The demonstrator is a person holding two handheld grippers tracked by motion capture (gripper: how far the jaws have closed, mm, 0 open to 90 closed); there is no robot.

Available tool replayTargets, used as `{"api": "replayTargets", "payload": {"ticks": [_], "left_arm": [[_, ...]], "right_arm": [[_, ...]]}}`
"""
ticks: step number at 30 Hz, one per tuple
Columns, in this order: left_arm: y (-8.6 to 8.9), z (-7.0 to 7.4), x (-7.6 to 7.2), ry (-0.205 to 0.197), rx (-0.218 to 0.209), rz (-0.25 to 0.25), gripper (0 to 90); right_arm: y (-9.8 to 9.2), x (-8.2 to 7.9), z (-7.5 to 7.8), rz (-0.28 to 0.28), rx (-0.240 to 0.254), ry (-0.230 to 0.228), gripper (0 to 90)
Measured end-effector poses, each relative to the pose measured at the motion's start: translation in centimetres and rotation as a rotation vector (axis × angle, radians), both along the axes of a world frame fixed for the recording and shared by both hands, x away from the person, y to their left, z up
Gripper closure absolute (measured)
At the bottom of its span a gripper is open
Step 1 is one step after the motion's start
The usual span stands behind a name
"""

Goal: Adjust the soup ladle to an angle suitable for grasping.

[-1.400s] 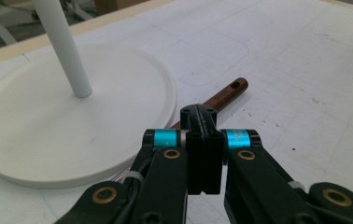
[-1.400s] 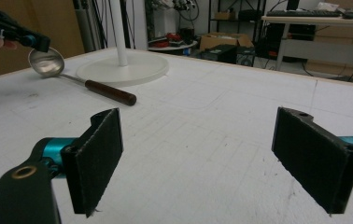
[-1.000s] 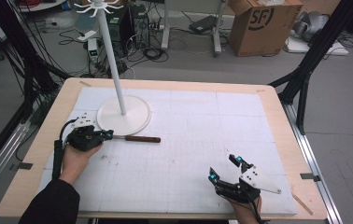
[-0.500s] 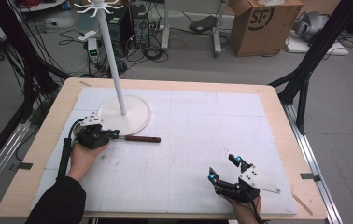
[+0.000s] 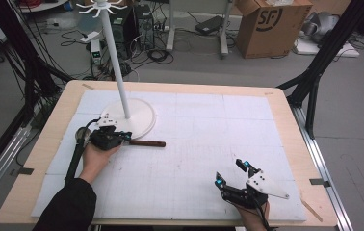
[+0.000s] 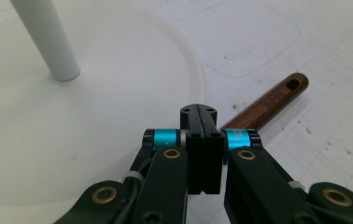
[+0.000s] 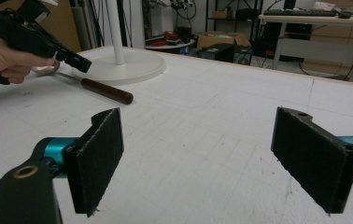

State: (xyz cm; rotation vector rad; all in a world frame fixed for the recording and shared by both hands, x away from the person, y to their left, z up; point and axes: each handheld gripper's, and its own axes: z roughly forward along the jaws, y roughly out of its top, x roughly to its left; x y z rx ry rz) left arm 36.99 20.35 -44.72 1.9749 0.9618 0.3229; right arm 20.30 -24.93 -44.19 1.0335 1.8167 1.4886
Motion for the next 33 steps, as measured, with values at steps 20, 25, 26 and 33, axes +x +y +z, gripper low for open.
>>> {"api": "replayTargets", "payload": {"ticks": [20,25,26,33], "left_arm": [[-0.42,-0.62,0.74,0.051,0.065,-0.011,90.0],[-0.70,-0.44,0.41,0.060,0.087,-0.008,90.0],[-0.74,-0.41,0.39,0.062,0.089,-0.003,90.0],[-1.01,-0.74,0.22,0.100,0.122,-0.016,90.0]], "right_arm": [[-0.18,-0.03,0.04,-0.009,0.006,-0.005,16.0],[-0.19,-0.04,0.04,-0.010,0.008,-0.005,16.0],[-0.19,-0.04,0.04,-0.010,0.008,-0.005,16.0],[-0.22,-0.10,0.08,-0.013,0.008,-0.006,16.0]]}}
